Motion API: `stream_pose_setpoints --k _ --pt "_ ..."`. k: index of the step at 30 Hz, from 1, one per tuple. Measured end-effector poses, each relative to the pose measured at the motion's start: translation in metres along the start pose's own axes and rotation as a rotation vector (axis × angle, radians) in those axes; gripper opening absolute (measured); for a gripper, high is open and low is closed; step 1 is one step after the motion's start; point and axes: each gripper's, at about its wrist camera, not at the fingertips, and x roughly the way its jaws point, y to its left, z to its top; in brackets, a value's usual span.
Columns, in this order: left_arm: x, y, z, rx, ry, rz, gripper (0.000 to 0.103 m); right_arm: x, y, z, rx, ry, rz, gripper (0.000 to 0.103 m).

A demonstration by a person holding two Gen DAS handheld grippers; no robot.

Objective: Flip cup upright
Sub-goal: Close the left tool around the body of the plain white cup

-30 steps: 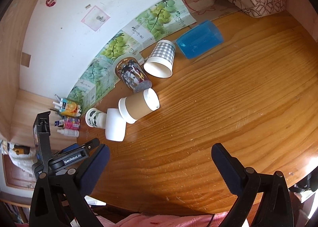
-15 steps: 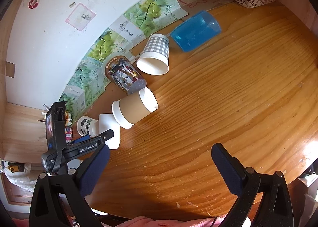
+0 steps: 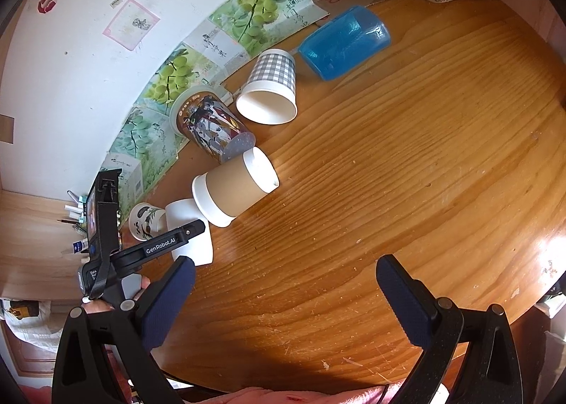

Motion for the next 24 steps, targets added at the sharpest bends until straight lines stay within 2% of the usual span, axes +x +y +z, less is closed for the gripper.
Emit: stream_pose_setpoints --k 10,19,24 --pt "-0.004 -0.007 -0.007 -0.016 -0.008 -0.009 0.072 -0.001 -0.002 -0.005 0.0 0.01 0.005 0.103" --pt "-0.028 -0.018 -0.057 -0.049 -0.027 -0.006 0.072 -0.013 -0.01 -0.012 -0.034 0.014 0.019 0.103" --pt "-0.038 -0.041 -0.092 -0.053 -0.036 -0.001 0.072 -0.02 -0.02 -0.019 -0.051 0.03 0.028 0.103"
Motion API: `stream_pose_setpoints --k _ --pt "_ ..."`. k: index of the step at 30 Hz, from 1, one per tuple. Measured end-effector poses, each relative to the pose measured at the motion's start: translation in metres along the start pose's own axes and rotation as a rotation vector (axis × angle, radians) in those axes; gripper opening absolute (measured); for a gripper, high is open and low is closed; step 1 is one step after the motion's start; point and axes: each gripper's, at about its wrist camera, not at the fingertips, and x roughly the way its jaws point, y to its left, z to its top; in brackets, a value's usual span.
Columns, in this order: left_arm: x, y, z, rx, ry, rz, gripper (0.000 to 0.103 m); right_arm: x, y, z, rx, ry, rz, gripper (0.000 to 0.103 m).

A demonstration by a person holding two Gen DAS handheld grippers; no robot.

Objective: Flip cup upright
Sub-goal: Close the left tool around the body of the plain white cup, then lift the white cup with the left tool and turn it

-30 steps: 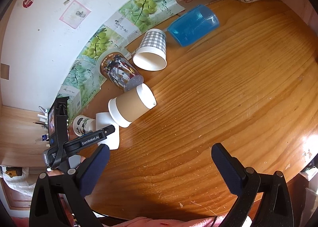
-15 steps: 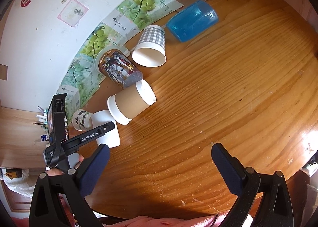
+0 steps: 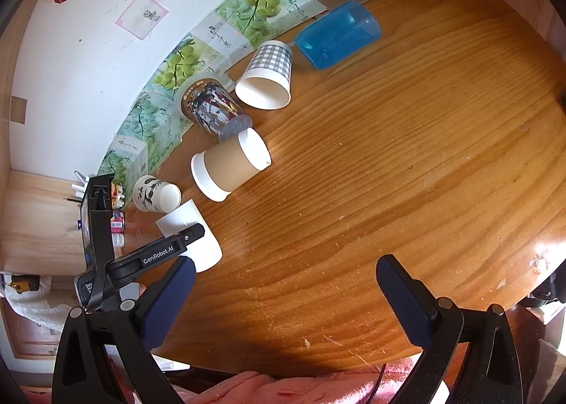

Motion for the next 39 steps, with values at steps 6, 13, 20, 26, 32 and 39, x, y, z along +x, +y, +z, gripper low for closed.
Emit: stream_pose_setpoints --k 6,13,20,26,32,39 --pt "-0.008 -0.033 -0.037 0.012 0.009 -0.03 0.072 -0.011 -0.014 -0.008 -0.024 0.006 0.005 0.103" --pt "-0.014 -0.087 -0.063 0.023 0.025 -0.088 0.072 -0.027 -0.034 -0.013 -0.047 0.007 0.012 0.103" --pt "-0.01 -0.125 -0.064 0.027 0.058 -0.142 0.072 -0.042 -0.054 -0.015 -0.07 0.007 0.014 0.103" --pt "0.0 -0.139 -0.055 0.037 0.095 -0.167 0.072 -0.051 -0.073 -0.014 -0.069 0.007 0.008 0.103" --pt "-0.003 -0.147 -0.056 0.047 0.083 -0.16 0.072 -0.059 -0.088 -0.012 -0.075 0.006 -0.007 0.103" --pt "0.007 -0.151 -0.044 -0.003 0.078 -0.175 0.072 -0.063 -0.098 -0.006 -0.086 0.003 -0.013 0.103"
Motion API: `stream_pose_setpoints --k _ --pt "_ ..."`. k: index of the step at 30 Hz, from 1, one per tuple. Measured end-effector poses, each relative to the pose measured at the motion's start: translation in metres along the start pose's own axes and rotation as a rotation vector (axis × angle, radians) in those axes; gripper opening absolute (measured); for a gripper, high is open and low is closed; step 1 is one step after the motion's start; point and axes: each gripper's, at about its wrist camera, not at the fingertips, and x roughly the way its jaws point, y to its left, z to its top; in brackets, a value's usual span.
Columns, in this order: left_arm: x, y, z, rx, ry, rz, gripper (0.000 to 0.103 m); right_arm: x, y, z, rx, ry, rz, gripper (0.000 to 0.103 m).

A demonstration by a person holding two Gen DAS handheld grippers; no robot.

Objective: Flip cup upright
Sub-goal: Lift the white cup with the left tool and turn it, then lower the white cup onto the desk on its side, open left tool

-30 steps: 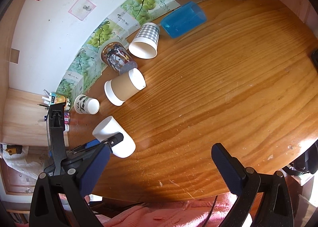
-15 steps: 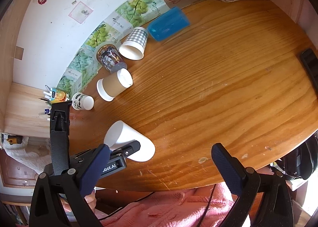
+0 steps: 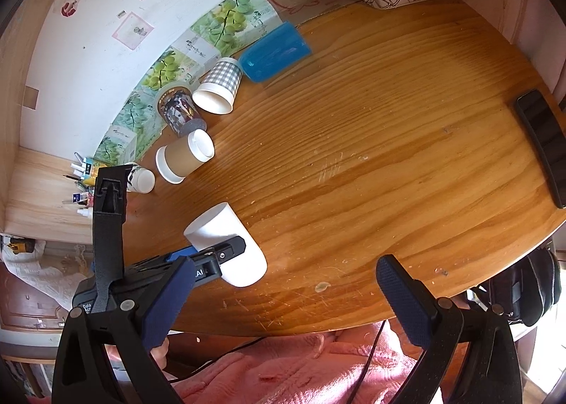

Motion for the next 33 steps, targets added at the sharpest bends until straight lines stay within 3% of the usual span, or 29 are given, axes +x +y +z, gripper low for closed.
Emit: stream_pose_setpoints --k 10,22,29,33 --pt "-0.001 -0.003 0.007 -0.029 -0.038 -0.021 0.074 0.003 0.0 0.01 -0.042 0.01 0.003 0.103" --pt "-0.022 0.002 -0.004 -0.035 -0.147 -0.04 0.076 0.011 0.003 0.007 -0.069 0.029 0.027 0.103" --pt "-0.049 0.02 -0.025 -0.099 -0.303 -0.065 0.076 0.012 0.014 0.003 -0.135 -0.002 0.032 0.103" --pt "-0.064 0.03 -0.039 -0.13 -0.406 -0.073 0.076 0.015 0.032 -0.001 -0.252 -0.062 -0.002 0.103"
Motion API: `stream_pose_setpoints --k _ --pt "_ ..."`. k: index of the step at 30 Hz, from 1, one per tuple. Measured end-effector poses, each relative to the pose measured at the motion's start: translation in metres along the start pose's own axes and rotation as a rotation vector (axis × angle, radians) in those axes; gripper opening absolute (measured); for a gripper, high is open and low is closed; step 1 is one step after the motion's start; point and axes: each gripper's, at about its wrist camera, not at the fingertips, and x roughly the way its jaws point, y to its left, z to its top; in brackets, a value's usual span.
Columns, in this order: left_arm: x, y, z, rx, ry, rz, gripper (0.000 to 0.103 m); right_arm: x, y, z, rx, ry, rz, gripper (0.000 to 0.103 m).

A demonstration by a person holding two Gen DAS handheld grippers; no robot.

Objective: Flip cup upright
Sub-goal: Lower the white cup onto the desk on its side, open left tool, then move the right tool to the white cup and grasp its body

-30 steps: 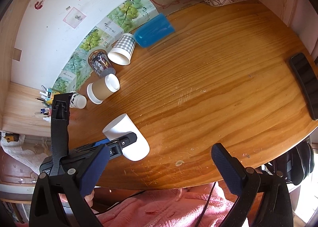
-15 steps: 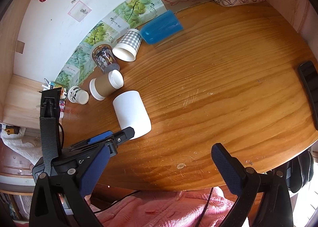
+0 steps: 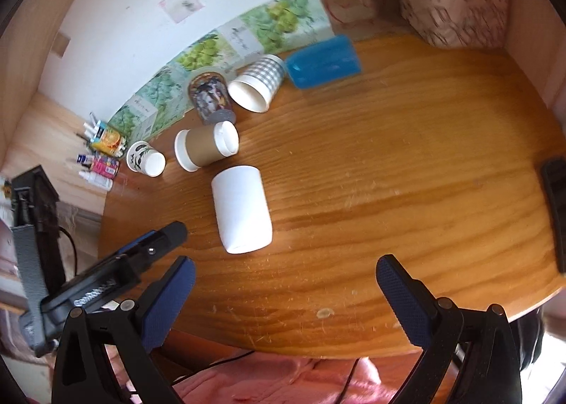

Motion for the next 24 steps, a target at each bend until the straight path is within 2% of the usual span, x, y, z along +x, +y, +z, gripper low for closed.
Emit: stream_pose_setpoints --k 6,13,24 --pt "-0.022 0.019 -0.001 -0.029 -0.104 -0.011 0.076 0.011 0.022 0.001 -0.127 -0.065 0.012 0.103" --pt "-0.037 0.036 -0.001 -0.027 -0.149 0.006 0.076 0.027 0.041 0.01 -0.192 -0.12 0.028 0.103" --pt "-0.054 0.059 0.012 0.006 -0.185 0.025 0.076 0.077 0.065 0.03 -0.248 -0.072 -0.074 0.099"
